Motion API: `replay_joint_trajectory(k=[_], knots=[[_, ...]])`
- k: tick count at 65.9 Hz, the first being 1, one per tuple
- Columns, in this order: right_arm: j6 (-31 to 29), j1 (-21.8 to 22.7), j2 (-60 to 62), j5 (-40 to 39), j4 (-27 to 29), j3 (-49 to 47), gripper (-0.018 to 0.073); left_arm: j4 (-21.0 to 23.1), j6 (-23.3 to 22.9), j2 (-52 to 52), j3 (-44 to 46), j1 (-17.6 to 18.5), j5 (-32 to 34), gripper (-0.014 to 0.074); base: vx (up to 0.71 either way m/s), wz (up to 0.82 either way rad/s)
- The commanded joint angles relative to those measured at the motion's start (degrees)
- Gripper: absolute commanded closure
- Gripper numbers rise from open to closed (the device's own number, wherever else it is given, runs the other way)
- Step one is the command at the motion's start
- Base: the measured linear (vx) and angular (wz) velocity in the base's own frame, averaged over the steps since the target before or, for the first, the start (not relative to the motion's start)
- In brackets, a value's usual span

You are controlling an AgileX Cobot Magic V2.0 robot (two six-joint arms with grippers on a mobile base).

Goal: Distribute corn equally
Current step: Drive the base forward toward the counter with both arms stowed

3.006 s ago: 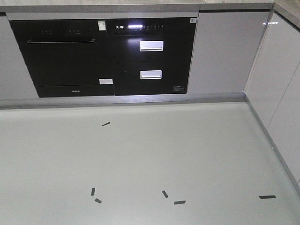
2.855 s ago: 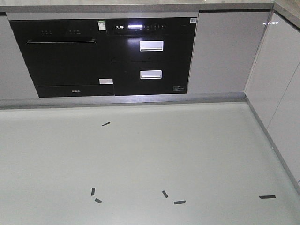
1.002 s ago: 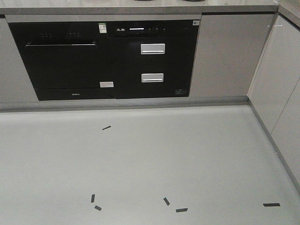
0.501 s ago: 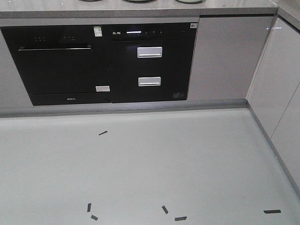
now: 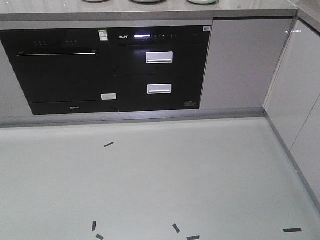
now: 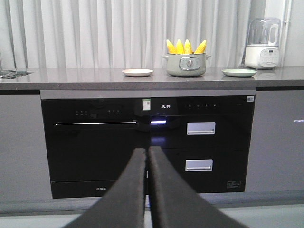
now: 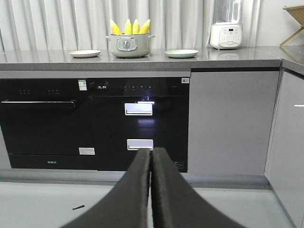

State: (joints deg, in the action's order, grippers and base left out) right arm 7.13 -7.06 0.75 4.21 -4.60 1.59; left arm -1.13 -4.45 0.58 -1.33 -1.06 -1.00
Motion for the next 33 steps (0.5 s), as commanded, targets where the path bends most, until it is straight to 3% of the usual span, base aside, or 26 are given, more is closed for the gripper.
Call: replay_joint_trajectory(k=[1,33], knots=[[-0.11,0.40,0.05,-4.21,-0.50,0.65,0.0560,0.47,-0.46,0.93,-0.82,-0.09,4.37,0.0603,0.04,0.00],[-0.11,0.40,0.05,-4.21,-0.50,0.65,0.0560,0.47,-0.46,0.93,-0.82,-0.09,4.37,0.0603,0.04,0.03]])
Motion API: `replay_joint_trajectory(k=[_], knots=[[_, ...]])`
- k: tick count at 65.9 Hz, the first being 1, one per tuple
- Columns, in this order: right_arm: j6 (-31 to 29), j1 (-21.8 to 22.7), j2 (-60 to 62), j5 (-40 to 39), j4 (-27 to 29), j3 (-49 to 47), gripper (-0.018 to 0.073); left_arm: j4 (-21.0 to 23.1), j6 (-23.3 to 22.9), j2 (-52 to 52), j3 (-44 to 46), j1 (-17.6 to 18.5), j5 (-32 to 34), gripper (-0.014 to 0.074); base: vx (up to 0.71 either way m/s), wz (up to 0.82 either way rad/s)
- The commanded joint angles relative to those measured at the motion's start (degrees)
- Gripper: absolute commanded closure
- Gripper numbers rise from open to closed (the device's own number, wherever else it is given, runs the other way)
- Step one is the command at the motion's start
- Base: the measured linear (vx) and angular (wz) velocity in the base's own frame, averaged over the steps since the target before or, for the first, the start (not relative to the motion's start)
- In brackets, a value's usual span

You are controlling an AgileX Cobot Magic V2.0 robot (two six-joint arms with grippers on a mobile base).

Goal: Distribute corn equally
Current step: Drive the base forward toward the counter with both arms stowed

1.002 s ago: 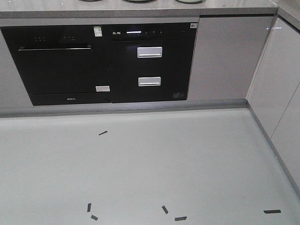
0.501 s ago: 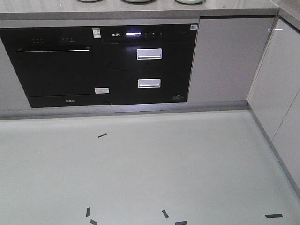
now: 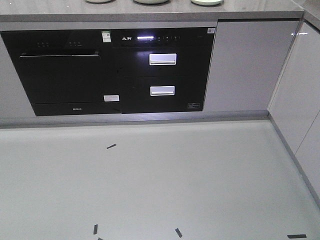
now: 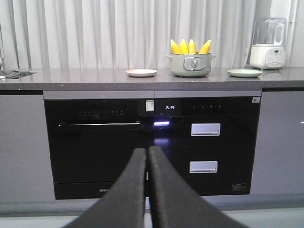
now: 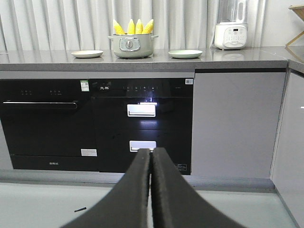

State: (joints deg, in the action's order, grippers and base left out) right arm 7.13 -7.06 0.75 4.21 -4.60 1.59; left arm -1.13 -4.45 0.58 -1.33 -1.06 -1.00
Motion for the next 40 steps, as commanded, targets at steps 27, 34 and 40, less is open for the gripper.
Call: replay_joint_trajectory(k=[27,34,40], knots=[[-0.11,0.40,0.05,-4.21,-0.50,0.65,0.0560,0.47,-0.46,0.93,-0.82,-0.09,4.37,0.0603,0.06,0.01],[-0.11,0.40,0.05,-4.21,-0.50,0.65,0.0560,0.47,-0.46,0.93,-0.82,-0.09,4.37,0.0603,0.08,0.02],[-0.11,0.40,0.05,-4.21,-0.50,0.65,0.0560,0.47,-0.46,0.93,-0.82,-0.09,4.37,0.0603,0.08,0.01]])
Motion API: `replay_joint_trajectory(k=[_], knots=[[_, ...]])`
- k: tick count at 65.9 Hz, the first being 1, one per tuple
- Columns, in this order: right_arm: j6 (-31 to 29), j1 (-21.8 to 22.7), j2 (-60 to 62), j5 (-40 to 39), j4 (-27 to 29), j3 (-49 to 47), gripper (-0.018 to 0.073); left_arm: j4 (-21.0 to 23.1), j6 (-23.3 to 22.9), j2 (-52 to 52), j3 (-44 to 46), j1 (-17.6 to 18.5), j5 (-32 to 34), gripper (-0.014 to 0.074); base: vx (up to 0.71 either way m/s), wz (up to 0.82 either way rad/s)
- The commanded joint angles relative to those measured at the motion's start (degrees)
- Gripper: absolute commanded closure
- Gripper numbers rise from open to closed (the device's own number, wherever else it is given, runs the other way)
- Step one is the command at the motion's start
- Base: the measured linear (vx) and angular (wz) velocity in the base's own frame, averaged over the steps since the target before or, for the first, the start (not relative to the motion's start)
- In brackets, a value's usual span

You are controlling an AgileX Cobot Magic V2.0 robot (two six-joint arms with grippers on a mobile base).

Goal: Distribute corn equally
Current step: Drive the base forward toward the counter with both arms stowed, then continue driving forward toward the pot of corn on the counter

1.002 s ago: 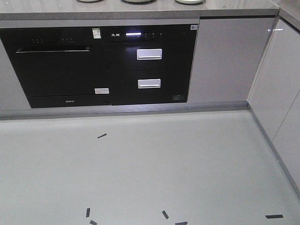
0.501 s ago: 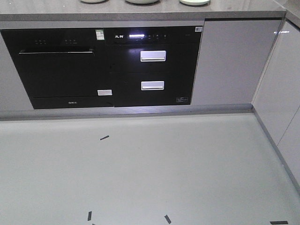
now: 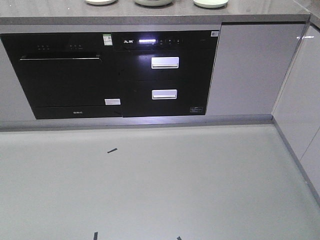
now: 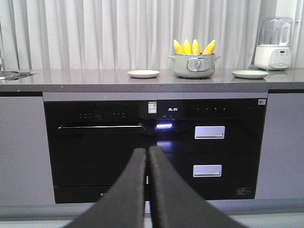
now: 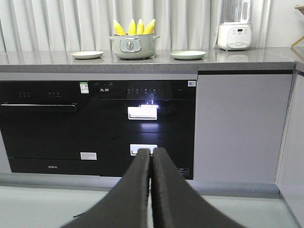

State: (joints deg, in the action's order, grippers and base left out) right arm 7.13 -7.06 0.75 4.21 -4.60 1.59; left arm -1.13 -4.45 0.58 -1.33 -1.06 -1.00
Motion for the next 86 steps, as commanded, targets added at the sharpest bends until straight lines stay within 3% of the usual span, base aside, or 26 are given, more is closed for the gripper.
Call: replay_joint_trajectory(k=[1,86], knots=[[-0.11,0.40,0.05,-4.21,-0.50,0.65,0.0560,0.47,-0.46,0.93,-0.82,-0.09,4.37,0.0603,0.09,0.01],[-0.11,0.40,0.05,-4.21,-0.50,0.65,0.0560,0.47,-0.46,0.93,-0.82,-0.09,4.37,0.0603,0.09,-0.01]])
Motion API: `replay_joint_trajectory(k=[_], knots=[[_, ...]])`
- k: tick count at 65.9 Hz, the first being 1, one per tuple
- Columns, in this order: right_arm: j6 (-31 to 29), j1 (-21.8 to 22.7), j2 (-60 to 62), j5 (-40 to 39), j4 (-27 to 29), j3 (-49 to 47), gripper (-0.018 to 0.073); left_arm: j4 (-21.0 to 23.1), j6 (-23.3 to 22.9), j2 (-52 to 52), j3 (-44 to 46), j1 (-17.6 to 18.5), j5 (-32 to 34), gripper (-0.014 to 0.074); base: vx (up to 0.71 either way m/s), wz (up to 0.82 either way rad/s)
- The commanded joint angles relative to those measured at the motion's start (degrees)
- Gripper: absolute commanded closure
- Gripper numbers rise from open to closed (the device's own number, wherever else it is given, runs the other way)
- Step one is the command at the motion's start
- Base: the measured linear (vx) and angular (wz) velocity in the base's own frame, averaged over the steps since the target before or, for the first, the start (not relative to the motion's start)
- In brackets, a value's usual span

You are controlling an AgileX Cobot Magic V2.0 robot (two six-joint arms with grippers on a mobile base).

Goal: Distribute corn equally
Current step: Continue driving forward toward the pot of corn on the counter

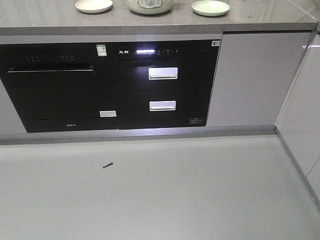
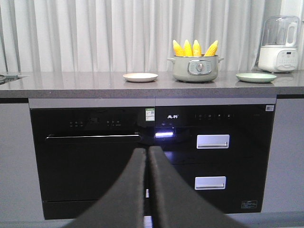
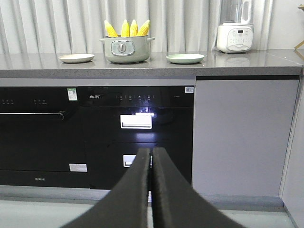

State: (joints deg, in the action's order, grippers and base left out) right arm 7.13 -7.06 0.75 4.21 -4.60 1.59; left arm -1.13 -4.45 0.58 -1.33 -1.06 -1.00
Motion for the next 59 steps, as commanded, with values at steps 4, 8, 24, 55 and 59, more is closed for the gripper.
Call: replay_joint_trajectory(k=[4,8,24,55,59], knots=[[-0.11,0.40,0.05,-4.21,-0.50,0.65,0.0560,0.47,-0.46,0.93,-0.82,-0.09,4.37,0.0603,0.05,0.00],[-0.11,0.40,0.05,-4.21,-0.50,0.65,0.0560,0.47,-0.46,0.93,-0.82,-0.09,4.37,0.0603,0.05,0.00],[-0.11,0.40,0.05,-4.21,-0.50,0.65,0.0560,0.47,-0.46,0.93,-0.82,-0.09,4.37,0.0603,0.04,0.00],[-0.11,0.40,0.05,-4.21,-0.50,0.65,0.0560,0.47,-0.46,0.93,-0.82,-0.09,4.37,0.0603,0.06,0.00],[-0.11,0.40,0.05,-4.21,-0.50,0.65,0.0560,0.47,-0.46,0.93,-0.82,-0.09,4.37,0.0603,0.08,0.02]])
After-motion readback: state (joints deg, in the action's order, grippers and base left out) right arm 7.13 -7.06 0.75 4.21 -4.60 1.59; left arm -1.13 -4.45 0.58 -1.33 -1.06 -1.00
